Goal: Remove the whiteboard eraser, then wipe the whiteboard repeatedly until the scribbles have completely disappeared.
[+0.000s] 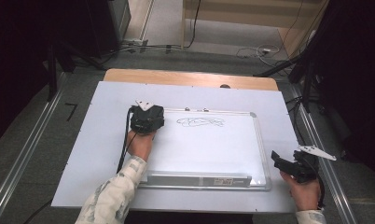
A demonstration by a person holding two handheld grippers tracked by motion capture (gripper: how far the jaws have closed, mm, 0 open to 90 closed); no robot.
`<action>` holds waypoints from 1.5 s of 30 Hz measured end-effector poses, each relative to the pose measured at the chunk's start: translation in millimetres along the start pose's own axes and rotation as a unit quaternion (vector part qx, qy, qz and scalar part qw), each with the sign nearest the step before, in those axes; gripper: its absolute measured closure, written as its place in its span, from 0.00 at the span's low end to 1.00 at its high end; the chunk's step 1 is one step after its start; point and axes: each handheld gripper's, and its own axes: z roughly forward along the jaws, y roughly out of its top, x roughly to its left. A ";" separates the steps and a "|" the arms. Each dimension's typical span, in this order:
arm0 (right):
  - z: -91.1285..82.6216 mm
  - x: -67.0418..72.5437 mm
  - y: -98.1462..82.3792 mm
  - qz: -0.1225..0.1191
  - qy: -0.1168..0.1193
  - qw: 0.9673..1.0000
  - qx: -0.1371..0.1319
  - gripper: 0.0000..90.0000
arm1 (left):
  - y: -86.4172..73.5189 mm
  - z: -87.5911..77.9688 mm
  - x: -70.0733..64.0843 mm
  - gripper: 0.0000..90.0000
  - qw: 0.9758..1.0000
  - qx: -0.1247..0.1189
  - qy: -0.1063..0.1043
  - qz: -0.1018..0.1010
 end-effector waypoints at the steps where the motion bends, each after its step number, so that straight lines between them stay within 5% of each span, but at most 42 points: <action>1: -0.4 -0.4 -0.3 0.001 -0.001 1.000 0.000 0.13 | 0.3 0.3 -0.7 0.45 1.000 0.000 0.000 -0.001; 31: -1.9 -3.4 -2.2 0.002 -0.003 1.000 0.001 0.13 | 2.8 5.3 -16.3 0.45 1.000 0.002 -0.019 0.003; 45: -1.7 -2.8 -2.0 0.003 0.000 1.000 0.002 0.13 | 11.4 9.3 -41.4 0.45 0.999 0.007 -0.036 0.018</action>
